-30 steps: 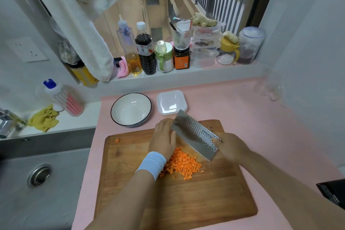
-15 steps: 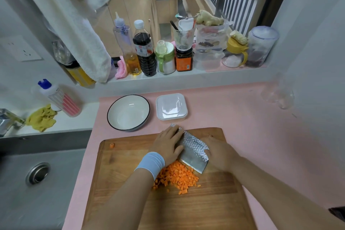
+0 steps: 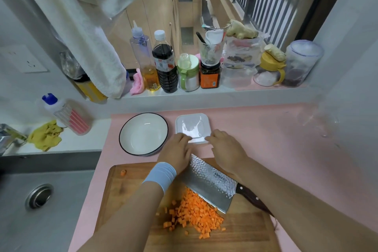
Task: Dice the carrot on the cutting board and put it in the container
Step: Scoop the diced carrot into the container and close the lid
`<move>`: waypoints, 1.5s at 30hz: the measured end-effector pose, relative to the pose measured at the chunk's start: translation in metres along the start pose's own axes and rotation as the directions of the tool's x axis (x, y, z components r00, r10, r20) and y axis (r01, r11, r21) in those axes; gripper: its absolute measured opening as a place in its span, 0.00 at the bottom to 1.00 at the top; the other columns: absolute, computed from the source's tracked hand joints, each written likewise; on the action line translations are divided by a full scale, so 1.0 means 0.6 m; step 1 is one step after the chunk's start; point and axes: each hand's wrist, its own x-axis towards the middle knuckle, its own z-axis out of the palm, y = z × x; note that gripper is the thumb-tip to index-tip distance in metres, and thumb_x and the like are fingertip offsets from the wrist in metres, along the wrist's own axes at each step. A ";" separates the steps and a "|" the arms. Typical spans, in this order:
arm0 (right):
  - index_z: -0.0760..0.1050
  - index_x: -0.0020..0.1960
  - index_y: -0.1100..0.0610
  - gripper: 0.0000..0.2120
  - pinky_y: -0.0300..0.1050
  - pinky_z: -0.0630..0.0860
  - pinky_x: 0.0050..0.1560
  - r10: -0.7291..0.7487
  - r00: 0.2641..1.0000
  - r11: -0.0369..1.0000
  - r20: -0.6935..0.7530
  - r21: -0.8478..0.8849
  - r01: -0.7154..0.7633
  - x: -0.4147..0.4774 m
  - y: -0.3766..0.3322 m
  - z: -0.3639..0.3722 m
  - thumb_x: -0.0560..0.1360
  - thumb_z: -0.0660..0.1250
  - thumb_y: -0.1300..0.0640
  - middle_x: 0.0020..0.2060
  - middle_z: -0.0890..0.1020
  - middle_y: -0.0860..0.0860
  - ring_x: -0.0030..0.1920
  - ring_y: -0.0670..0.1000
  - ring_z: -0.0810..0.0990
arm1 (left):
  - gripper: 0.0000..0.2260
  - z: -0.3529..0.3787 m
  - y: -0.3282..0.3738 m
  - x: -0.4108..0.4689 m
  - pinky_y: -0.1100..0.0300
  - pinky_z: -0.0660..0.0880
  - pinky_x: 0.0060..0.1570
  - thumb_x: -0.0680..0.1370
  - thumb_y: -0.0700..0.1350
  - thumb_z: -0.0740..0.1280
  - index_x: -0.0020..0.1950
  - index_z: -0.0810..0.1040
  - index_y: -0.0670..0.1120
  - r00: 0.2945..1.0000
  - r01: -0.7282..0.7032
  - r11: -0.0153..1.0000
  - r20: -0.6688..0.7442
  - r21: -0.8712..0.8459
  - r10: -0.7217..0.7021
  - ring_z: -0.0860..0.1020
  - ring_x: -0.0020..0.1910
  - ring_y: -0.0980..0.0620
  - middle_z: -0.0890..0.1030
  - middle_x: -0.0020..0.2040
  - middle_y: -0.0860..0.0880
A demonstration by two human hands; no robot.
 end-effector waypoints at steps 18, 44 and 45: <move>0.80 0.51 0.63 0.18 0.60 0.75 0.62 -0.419 0.904 0.684 0.090 -0.623 0.379 0.092 0.049 0.069 0.79 0.51 0.67 0.46 0.83 0.63 0.49 0.64 0.82 | 0.37 0.043 -0.062 0.111 0.52 0.46 0.77 0.77 0.64 0.62 0.79 0.54 0.48 0.966 -0.027 0.996 0.258 0.086 0.004 0.47 0.79 0.47 0.50 0.80 0.49; 0.75 0.41 0.61 0.18 0.43 0.67 0.20 0.063 0.915 0.989 -0.399 -0.097 -0.111 0.094 0.019 -0.028 0.58 0.78 0.74 0.30 0.77 0.55 0.26 0.59 0.75 | 0.50 0.023 -0.032 0.075 0.62 0.58 0.71 0.67 0.52 0.77 0.79 0.50 0.45 0.964 0.216 0.902 -0.065 -0.373 -0.257 0.59 0.73 0.50 0.58 0.75 0.48; 0.75 0.39 0.61 0.18 0.43 0.66 0.20 0.072 0.913 0.982 -0.402 -0.134 -0.136 0.088 0.023 -0.031 0.56 0.78 0.74 0.29 0.76 0.56 0.26 0.58 0.75 | 0.47 0.024 -0.030 0.076 0.61 0.63 0.67 0.68 0.54 0.76 0.78 0.52 0.47 0.965 0.231 0.898 -0.032 -0.375 -0.262 0.64 0.69 0.50 0.64 0.73 0.50</move>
